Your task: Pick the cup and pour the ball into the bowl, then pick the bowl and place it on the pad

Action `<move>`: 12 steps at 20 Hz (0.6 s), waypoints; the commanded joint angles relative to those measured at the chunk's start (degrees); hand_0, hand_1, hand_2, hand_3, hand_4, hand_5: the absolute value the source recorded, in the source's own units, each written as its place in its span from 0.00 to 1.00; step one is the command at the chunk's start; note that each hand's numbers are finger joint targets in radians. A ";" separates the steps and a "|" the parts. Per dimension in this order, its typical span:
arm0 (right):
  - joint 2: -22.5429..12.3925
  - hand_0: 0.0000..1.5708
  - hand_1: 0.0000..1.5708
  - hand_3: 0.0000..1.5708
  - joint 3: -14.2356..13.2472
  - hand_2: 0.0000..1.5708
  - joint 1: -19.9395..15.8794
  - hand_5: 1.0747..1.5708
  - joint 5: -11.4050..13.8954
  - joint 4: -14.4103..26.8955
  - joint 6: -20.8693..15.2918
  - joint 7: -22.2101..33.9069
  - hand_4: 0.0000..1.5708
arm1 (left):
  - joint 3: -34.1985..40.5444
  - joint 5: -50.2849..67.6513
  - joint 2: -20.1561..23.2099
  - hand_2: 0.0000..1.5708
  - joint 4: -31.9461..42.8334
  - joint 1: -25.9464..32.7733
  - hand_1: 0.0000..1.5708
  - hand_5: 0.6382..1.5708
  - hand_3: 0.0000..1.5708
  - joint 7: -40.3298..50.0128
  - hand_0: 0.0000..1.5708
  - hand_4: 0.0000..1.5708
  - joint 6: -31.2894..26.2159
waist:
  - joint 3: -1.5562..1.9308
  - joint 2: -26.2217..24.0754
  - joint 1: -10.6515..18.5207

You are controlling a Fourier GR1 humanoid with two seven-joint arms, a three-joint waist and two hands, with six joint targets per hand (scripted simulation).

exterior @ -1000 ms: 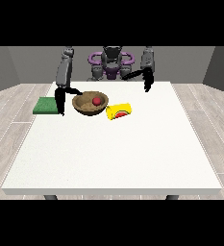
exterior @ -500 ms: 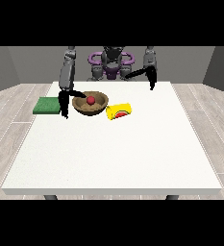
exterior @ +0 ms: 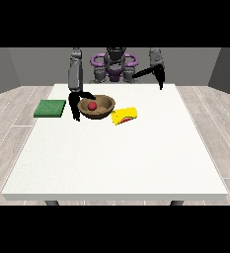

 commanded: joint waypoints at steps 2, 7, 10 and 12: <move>1.63 0.00 0.00 0.00 0.44 0.00 -0.60 0.96 0.23 2.84 -2.67 0.55 0.24 | 1.56 1.67 1.92 0.00 -0.77 0.09 0.00 0.99 0.00 -1.27 0.00 0.00 -2.07 | 0.24 1.57 0.08; -1.69 1.00 1.00 1.00 3.07 1.00 4.21 0.96 5.56 5.94 -8.53 4.51 0.67 | 1.16 2.26 2.44 0.00 -2.42 -0.49 0.00 1.00 0.00 0.15 0.00 0.00 -3.62 | 0.21 1.42 2.81; 0.00 1.00 1.00 1.00 4.08 1.00 1.95 0.96 6.95 5.24 -14.20 6.46 0.66 | 0.42 2.09 0.09 0.00 -1.02 0.81 0.00 1.00 0.00 0.17 0.00 0.00 -2.38 | 0.20 -0.43 2.31; -2.75 1.00 1.00 1.00 4.25 1.00 -0.27 0.97 6.81 4.35 -13.38 11.33 0.65 | 4.05 4.45 4.16 0.00 1.05 0.67 0.00 1.00 0.00 -0.68 0.00 0.00 -5.11 | 0.18 -1.73 0.89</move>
